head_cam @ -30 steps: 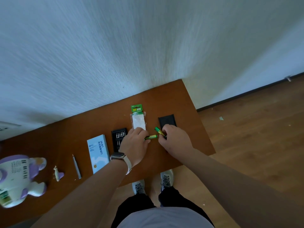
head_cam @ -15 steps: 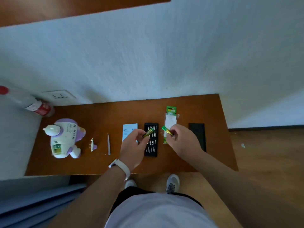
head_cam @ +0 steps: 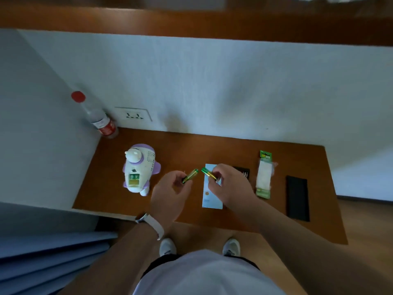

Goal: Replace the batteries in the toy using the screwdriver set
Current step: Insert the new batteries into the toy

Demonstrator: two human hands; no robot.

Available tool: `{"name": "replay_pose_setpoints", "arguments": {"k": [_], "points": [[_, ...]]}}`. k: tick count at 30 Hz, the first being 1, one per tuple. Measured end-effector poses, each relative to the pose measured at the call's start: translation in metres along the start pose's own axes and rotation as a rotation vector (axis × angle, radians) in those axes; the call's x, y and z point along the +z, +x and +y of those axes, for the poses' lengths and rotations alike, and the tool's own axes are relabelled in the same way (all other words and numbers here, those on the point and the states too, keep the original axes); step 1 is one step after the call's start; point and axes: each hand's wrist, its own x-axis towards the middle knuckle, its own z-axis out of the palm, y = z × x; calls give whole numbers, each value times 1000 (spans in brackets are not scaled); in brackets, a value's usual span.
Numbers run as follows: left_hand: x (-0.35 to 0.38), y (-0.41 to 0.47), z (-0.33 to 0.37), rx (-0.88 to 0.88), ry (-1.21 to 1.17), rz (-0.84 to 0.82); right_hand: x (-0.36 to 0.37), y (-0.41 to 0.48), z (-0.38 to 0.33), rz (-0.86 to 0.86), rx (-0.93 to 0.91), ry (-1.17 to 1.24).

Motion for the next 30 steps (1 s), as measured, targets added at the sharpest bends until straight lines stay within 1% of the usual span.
{"name": "replay_pose_setpoints", "arguments": {"k": [3,9,13,20,24,30], "points": [[-29,-6,-18,30,-26,44,17,0,-34,-16,-25,-6],[-74,-11,-63,3,-55,31,60,-3,-82,-35,-14,-22],[-99,-9,-96,-13,-92,-14,83,-5,-107,-26,18,-9],[-136,-14,-135,-16,-59,-17,113,-15,-133,-21,34,-9],[-141,-18,-149,-27,-69,-67,121,-18,-140,-30,70,-7],[-141,-14,-152,-31,-87,-93,122,-15,-147,-7,89,-19]]}}
